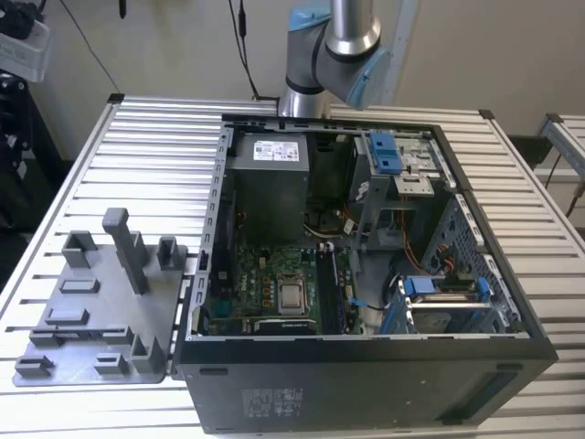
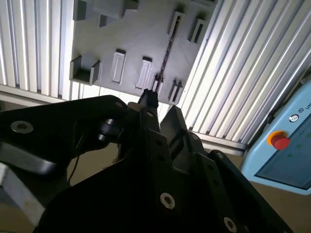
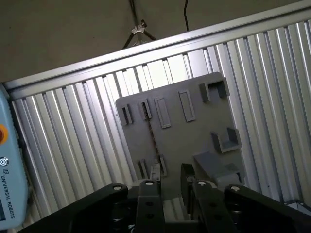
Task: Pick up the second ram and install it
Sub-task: 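Pick up the second ram and move it above second insertion slot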
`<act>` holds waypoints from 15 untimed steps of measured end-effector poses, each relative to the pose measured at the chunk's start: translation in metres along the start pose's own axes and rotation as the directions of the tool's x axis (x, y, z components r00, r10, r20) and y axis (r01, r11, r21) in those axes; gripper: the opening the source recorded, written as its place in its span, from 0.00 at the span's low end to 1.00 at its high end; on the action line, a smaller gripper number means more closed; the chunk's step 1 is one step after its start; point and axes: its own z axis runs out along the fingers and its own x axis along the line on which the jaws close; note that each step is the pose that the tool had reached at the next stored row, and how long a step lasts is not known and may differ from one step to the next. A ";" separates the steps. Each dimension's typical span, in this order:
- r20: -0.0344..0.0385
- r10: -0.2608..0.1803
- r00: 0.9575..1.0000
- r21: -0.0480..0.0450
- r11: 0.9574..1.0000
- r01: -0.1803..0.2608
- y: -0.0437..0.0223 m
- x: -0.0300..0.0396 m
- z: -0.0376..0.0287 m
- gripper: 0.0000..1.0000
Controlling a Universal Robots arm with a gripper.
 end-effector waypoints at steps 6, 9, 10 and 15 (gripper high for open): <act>0.000 -0.001 1.000 0.000 1.000 0.001 0.0000 0.0000 0.0000 0.48; 0.000 -0.001 1.000 0.000 1.000 0.001 0.0000 0.0000 0.0001 0.48; 0.000 -0.001 1.000 0.000 1.000 0.001 0.0000 -0.0001 0.0006 0.48; 0.000 -0.001 1.000 0.000 1.000 0.001 -0.0002 0.0002 0.0077 0.48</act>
